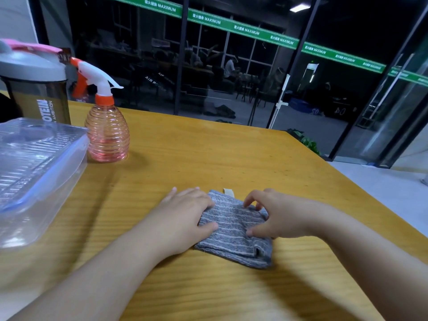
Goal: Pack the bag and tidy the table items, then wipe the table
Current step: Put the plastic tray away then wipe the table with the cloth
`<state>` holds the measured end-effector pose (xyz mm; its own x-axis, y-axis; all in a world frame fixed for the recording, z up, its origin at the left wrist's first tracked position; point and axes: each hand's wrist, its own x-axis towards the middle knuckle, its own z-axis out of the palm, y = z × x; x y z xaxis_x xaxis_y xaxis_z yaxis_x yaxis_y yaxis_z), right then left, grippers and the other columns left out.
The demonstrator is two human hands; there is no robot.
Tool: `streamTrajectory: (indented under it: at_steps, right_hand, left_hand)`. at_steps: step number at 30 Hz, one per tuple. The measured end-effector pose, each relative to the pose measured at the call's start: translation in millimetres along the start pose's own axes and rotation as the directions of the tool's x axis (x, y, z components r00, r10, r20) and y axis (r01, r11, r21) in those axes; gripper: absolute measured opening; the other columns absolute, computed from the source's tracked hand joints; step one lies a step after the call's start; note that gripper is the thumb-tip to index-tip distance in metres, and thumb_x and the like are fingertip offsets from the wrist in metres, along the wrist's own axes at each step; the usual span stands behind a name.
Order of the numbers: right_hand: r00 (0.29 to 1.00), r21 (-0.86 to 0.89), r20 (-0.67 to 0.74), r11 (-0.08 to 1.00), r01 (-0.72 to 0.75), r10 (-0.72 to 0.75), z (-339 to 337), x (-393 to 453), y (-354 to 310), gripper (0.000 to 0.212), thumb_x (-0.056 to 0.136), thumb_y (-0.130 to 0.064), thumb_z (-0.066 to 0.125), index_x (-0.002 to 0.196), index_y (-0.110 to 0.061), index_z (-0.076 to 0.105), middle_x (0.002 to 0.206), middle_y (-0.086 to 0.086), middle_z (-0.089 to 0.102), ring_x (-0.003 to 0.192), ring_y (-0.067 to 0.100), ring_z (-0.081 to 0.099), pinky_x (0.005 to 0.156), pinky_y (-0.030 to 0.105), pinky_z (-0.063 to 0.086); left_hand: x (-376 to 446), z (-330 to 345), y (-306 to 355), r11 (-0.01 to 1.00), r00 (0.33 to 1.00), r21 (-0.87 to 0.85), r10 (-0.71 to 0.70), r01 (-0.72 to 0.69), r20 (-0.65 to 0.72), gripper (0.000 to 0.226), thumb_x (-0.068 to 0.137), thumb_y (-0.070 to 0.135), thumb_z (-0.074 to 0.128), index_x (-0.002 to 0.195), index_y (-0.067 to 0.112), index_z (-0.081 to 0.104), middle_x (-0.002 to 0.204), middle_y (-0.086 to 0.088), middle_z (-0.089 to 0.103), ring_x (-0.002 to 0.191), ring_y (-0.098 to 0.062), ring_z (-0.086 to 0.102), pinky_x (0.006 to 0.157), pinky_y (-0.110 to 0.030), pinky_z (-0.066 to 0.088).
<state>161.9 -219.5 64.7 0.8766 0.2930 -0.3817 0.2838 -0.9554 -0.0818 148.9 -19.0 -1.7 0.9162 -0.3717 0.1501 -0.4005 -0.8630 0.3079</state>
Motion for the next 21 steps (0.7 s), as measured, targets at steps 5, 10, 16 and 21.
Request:
streamTrajectory:
  at_steps: [5,10,16,21]
  right_hand:
    - [0.99,0.194,-0.021,0.971,0.141,-0.139,5.9,-2.4,-0.3,0.053,0.084,-0.03,0.065,0.128,-0.043,0.039,0.123,-0.013,0.042,0.091,0.008,0.053,0.079,0.026,0.047]
    - [0.921,0.428,-0.264,0.821,0.378,-0.286,4.6,-8.3,-3.1,0.051,0.084,-0.006,0.056,0.113,-0.047,0.052,0.092,-0.034,0.053,0.069,-0.006,0.051,0.061,0.017,0.043]
    - [0.752,0.534,-0.532,0.535,0.655,-0.389,-17.7,-11.2,-24.1,0.046,0.086,0.012,0.049,0.098,-0.029,0.065,0.11,-0.02,0.063,0.097,0.025,0.063,0.079,0.049,0.054]
    - [0.715,0.7,-0.6,0.196,0.687,-0.358,-30.1,-2.0,-34.1,0.043,0.084,0.011,0.05,0.084,-0.026,0.072,0.11,-0.012,0.066,0.097,0.012,0.064,0.08,0.032,0.055]
  left_hand:
    - [-0.3,-1.0,4.3,0.999,1.0,0.031,-0.012,0.013,-0.026,0.043,0.086,0.052,0.047,0.123,0.029,0.043,0.124,0.015,0.039,0.128,-0.004,0.028,0.117,-0.038,0.006]
    - [-4.3,-0.8,0.9,0.999,0.992,-0.034,0.02,-0.024,-0.121,0.044,0.082,0.056,0.05,0.117,0.03,0.041,0.122,0.017,0.038,0.125,-0.002,0.032,0.116,-0.028,0.001]
    - [-6.0,-6.8,0.5,0.959,0.968,-0.283,-0.09,0.021,-0.235,0.069,0.074,0.069,0.044,0.134,0.052,0.014,0.135,0.012,0.041,0.129,-0.007,0.035,0.114,-0.035,0.02]
    - [-9.9,-18.0,3.4,0.523,0.955,-0.842,-0.162,-0.129,-0.247,0.054,0.081,0.055,0.055,0.125,0.064,0.025,0.114,0.012,0.062,0.1,0.002,0.061,0.091,-0.022,0.048]
